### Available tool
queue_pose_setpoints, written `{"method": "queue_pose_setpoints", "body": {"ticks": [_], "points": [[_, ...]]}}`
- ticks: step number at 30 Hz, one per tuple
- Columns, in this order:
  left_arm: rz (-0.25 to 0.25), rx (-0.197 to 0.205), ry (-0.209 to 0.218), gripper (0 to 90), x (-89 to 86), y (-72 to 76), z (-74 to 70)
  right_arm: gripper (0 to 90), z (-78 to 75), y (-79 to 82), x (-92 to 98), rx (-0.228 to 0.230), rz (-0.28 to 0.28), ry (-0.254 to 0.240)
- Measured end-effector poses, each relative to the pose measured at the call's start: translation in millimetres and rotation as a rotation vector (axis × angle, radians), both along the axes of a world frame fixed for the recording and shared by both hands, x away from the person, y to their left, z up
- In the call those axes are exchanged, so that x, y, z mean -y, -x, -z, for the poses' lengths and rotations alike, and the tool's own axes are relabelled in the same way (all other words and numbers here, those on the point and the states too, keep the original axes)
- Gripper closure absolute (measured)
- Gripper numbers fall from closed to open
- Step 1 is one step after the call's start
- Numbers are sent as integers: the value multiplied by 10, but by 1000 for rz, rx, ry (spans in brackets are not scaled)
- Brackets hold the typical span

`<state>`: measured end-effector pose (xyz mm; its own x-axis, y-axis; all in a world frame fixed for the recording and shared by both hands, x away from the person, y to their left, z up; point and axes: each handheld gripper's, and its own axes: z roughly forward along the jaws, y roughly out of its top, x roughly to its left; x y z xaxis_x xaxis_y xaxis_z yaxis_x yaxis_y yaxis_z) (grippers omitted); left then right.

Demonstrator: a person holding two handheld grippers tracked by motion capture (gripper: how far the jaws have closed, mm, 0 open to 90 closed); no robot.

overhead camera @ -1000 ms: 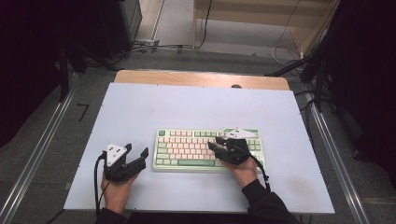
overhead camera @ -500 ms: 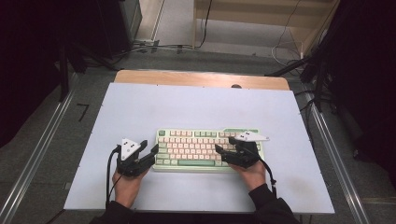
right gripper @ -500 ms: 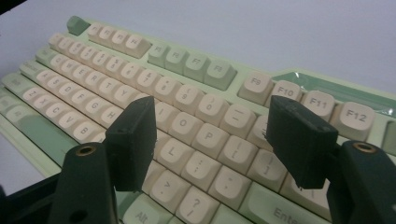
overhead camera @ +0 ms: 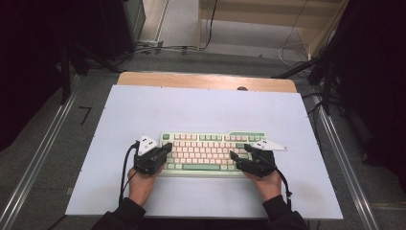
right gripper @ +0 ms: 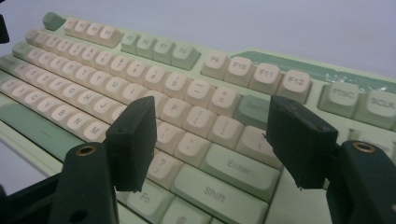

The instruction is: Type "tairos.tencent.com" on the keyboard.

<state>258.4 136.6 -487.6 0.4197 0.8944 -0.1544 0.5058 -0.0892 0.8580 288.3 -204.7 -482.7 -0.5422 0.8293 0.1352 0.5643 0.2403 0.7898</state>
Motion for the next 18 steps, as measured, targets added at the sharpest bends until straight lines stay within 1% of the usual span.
{"method": "queue_pose_setpoints", "body": {"ticks": [3,7,9,12,18], "points": [[23,-5,-3,900,86,-61,-1,320,3,37,71,1,21,9],[59,-14,-12,900,192,-130,-3,320,5,85,163,0,56,5],[72,-21,-16,900,246,-162,4,320,5,120,232,0,75,6],[99,-37,-23,900,334,-211,20,320,4,144,275,0,90,2],[125,-58,-47,900,452,-257,39,321,-1,197,372,1,123,-7]]}}
